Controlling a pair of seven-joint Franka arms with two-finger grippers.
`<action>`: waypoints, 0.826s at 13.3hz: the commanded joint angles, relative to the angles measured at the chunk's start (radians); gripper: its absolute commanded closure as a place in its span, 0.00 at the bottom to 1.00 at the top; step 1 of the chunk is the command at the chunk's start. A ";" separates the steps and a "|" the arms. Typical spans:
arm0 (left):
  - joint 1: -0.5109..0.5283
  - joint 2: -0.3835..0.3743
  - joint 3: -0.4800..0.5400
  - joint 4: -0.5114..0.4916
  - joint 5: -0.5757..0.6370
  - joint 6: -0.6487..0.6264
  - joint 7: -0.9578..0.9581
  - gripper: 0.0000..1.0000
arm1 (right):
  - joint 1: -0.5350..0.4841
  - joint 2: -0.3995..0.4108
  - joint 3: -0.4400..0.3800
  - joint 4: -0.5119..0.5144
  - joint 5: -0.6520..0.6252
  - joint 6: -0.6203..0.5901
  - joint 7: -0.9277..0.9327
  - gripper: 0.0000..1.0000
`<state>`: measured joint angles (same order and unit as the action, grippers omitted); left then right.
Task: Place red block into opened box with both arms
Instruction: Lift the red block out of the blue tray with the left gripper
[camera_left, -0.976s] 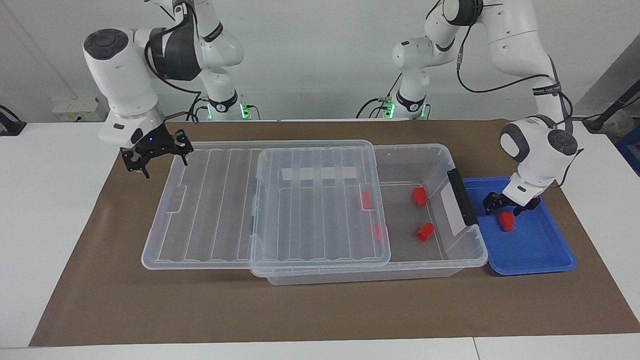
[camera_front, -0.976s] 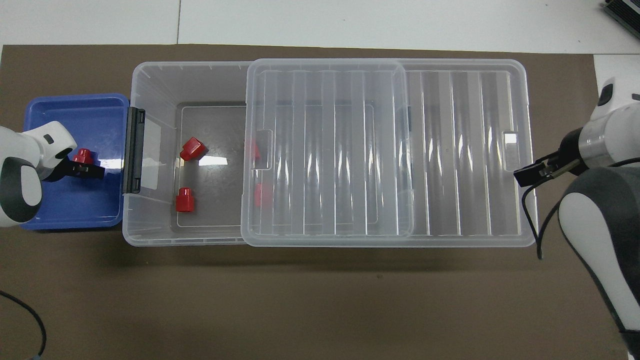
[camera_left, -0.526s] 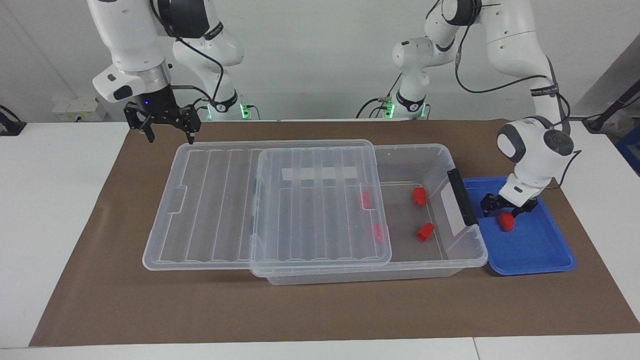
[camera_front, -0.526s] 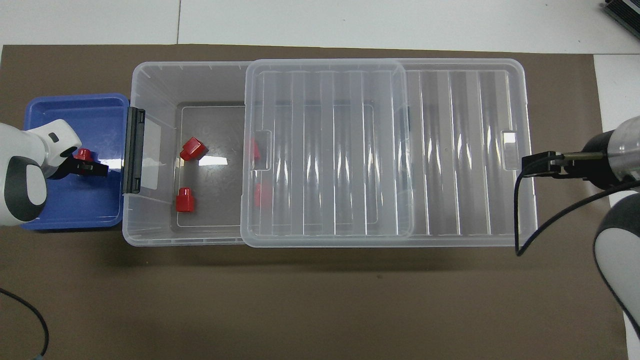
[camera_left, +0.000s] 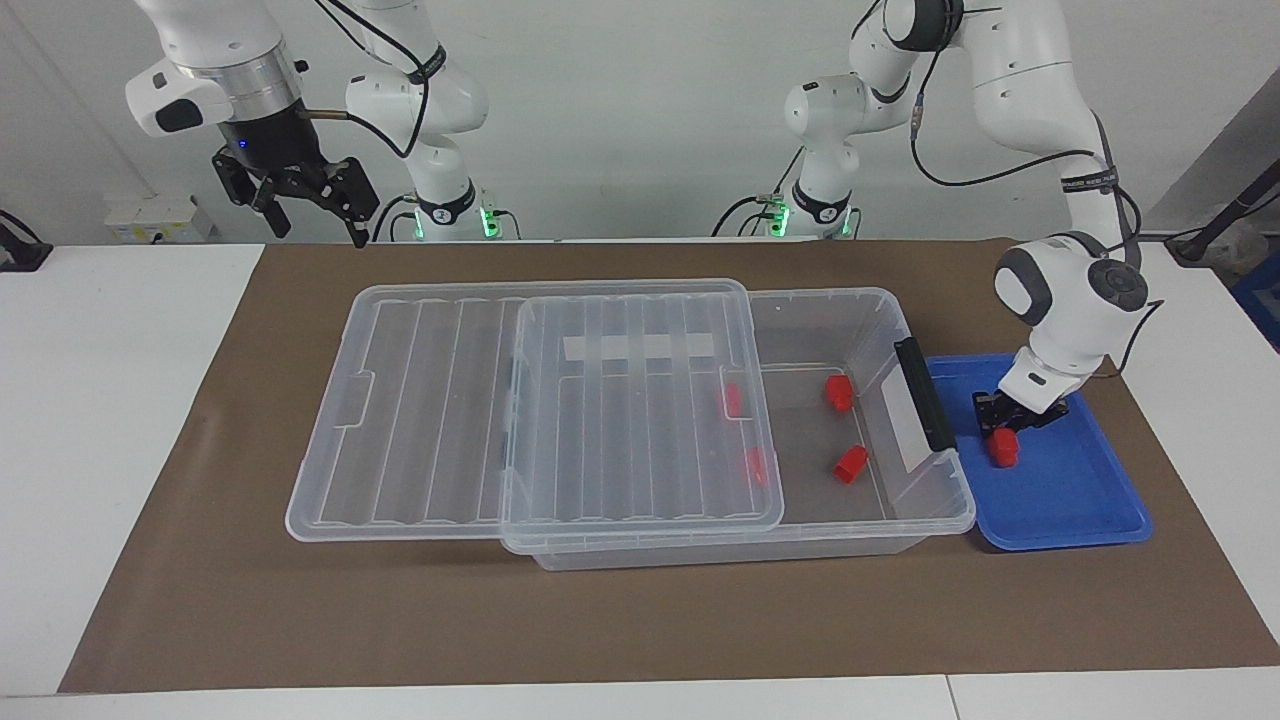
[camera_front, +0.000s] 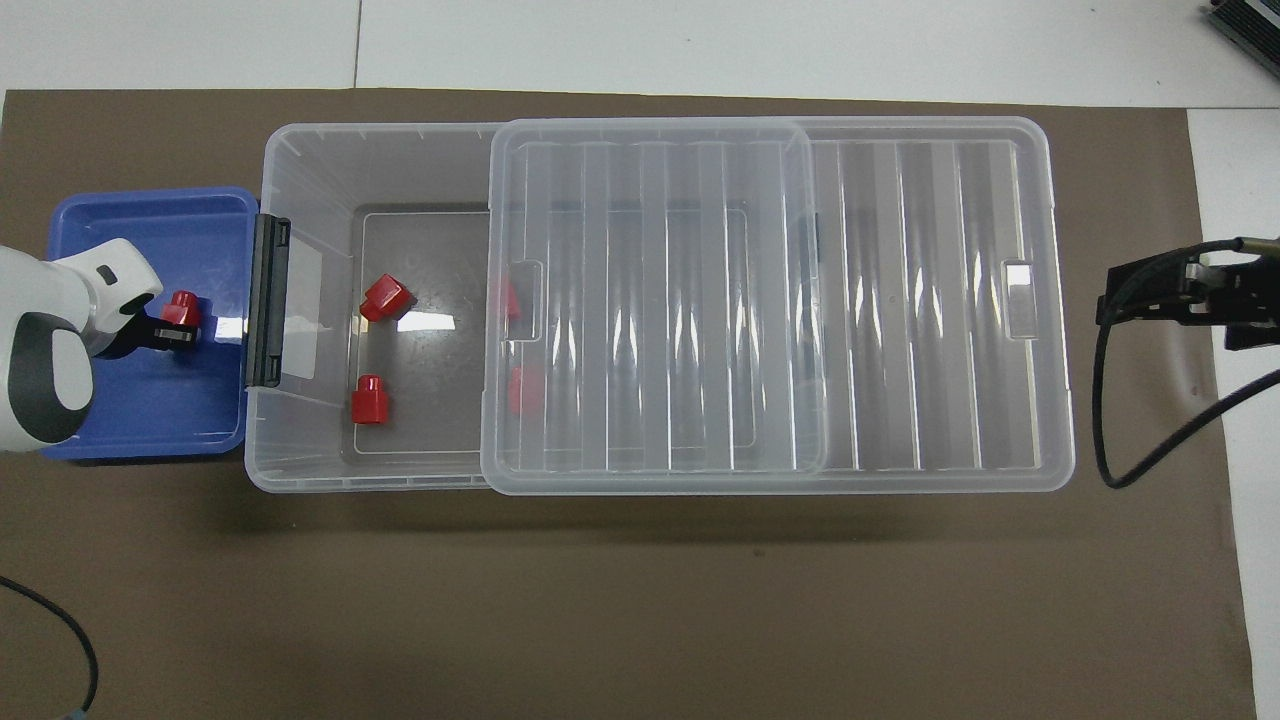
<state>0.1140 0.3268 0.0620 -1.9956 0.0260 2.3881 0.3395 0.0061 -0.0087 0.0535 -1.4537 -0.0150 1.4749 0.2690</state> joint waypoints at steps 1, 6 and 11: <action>-0.005 0.000 0.005 -0.006 0.011 0.009 0.009 1.00 | -0.009 0.026 0.006 0.024 -0.005 -0.019 0.021 0.00; -0.004 -0.002 0.005 0.047 0.006 -0.085 0.009 1.00 | -0.008 0.004 0.006 -0.031 -0.006 0.013 -0.008 0.00; -0.007 -0.041 0.001 0.191 0.002 -0.360 0.006 1.00 | 0.002 -0.010 0.006 -0.059 -0.008 0.015 -0.065 0.00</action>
<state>0.1131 0.3140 0.0599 -1.8491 0.0259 2.1253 0.3397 0.0079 0.0080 0.0556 -1.4730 -0.0163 1.4747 0.2414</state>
